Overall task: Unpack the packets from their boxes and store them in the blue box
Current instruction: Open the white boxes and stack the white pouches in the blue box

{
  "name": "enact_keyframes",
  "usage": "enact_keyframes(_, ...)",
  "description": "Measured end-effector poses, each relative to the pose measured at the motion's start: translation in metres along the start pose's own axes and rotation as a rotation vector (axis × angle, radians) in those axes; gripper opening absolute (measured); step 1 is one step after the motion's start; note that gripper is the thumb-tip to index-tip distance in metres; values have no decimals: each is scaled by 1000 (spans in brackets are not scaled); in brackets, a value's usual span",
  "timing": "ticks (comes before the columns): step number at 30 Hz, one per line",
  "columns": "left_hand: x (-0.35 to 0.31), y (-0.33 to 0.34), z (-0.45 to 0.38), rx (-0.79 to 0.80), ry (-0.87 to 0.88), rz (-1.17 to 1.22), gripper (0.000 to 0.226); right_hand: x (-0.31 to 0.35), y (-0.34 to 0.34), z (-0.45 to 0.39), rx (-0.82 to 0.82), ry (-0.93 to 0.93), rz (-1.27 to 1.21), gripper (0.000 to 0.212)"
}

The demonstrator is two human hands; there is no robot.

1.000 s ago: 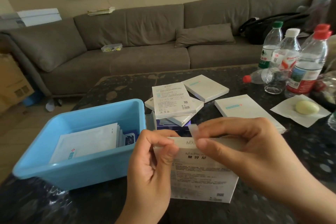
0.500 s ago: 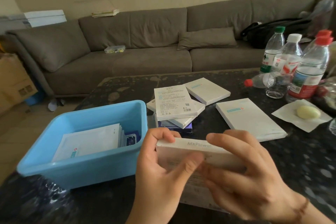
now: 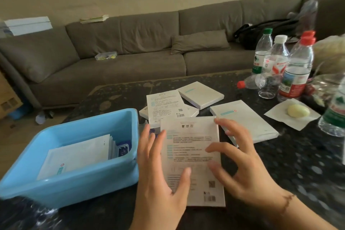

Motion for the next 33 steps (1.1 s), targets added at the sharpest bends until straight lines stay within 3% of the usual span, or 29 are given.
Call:
enact_keyframes(2,3,6,2,51,14,-71,70,-23,-7,-4,-24,145,83,26)
enact_keyframes(5,4,31,10,320,63,-155,57,-71,-24,-4,-23,453,241,39)
enact_keyframes(8,5,58,21,616,94,-294,60,-121,-27,10,151,761,440,71)
enact_keyframes(10,12,69,28,741,71,-375,61,-141,-25,17,207,849,480,91)
enact_keyframes(14,18,72,29,781,-10,-344,55,-160,-31,21,186,933,465,107)
enact_keyframes(17,13,78,28,834,21,-285,51,-164,-33,21,195,936,455,105)
enact_keyframes(21,7,91,29,925,42,-260,48,-159,-42,20,78,879,431,98)
enact_keyframes(25,15,89,19,832,-16,-417,51,-154,-56,23,-61,860,367,94)
enact_keyframes(29,22,85,21,801,-96,-423,59,-147,-69,28,-221,860,212,90)
enact_keyframes(33,24,86,25,825,-94,-413,64,-139,-63,29,-107,825,245,86)
Point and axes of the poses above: each hand's wrist, its own z-axis away from the middle knuckle, its own y-axis out of the palm, x = y × z, the point moved 9 cm from there along -z, towards the middle knuckle, and after that the axes turned 4 degrees about -z, right-handed, at the moved point
